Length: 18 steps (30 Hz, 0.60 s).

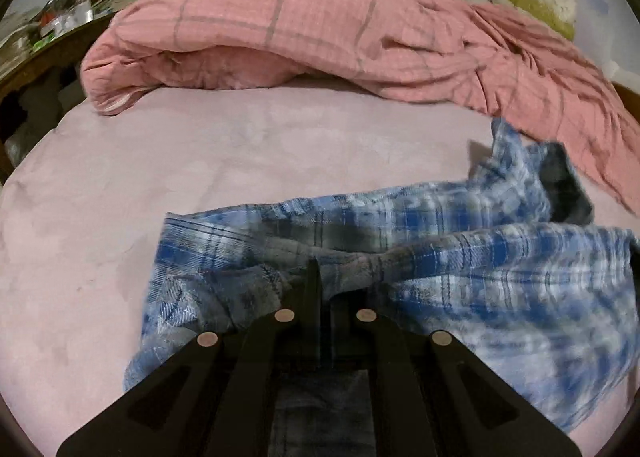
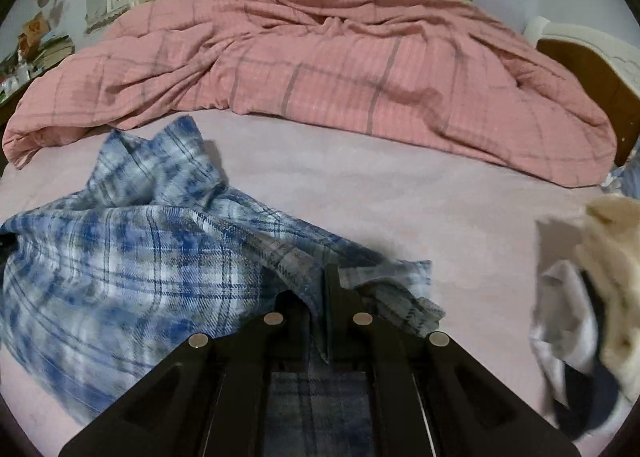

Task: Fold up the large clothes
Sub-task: 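Lay the shirt back down and open both grippers to spread it flat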

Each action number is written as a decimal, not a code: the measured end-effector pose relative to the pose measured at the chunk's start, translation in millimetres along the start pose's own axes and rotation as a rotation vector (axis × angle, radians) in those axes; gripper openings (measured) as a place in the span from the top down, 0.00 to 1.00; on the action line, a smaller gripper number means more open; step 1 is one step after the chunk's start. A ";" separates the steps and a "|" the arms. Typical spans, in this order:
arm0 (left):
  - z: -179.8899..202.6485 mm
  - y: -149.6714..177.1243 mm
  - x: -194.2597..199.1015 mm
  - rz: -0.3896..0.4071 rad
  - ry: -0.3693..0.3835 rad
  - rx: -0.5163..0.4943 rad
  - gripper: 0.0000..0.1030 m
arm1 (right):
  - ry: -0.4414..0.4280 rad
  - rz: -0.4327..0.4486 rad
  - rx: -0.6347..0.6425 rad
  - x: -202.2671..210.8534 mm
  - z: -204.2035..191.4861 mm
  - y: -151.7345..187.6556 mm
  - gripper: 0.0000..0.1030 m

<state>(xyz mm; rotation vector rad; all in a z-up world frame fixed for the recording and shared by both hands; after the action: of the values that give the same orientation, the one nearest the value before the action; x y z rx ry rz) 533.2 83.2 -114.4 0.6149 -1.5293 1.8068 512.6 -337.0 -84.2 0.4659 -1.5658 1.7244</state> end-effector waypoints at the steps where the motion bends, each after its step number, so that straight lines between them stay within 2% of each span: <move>1: 1.2 -4.5 6.5 0.027 0.004 -0.006 0.97 | -0.015 0.011 -0.032 1.4 0.6 -2.3 0.96; 4: 4.3 -18.8 28.2 0.082 0.001 -0.021 0.98 | -0.015 0.086 -0.070 20.6 4.2 -14.0 0.96; 8: 6.2 -27.1 12.3 0.006 -0.056 -0.064 0.97 | 0.038 0.022 -0.015 8.8 -6.0 -23.9 0.96; 11: -3.8 -14.8 -18.9 -0.036 -0.033 -0.038 0.96 | 0.014 -0.009 -0.035 -15.0 -9.9 -16.1 0.96; 13: -6.2 -11.1 -28.0 -0.030 -0.036 -0.047 0.94 | 0.014 -0.029 -0.006 -31.5 -14.6 -5.2 0.96; 16: -4.1 -14.7 -17.9 0.007 -0.043 -0.062 0.93 | 0.054 0.004 0.028 -33.1 -19.6 -3.0 0.95; 17: -3.5 -16.1 -14.3 0.023 -0.051 -0.074 0.89 | 0.074 0.022 0.040 -29.2 -20.6 -4.4 0.95; 18: -3.0 -17.2 -9.1 0.036 -0.063 -0.084 0.79 | 0.093 0.043 0.044 -24.0 -20.3 -6.3 0.89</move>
<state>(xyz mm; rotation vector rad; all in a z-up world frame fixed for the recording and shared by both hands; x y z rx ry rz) 552.3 85.6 -110.4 0.6121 -1.6595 1.7546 537.2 -324.5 -100.6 0.3707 -1.4839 1.7910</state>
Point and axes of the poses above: each gripper's, at about its wrist camera, not at the fingertips, and x roughly against the way its jaws point, z to its right, y to its underside, the point moved 8 cm from there along -x, roughly the way its jaws point, and after that the axes turned 10 degrees about y, right-handed, at the moved point
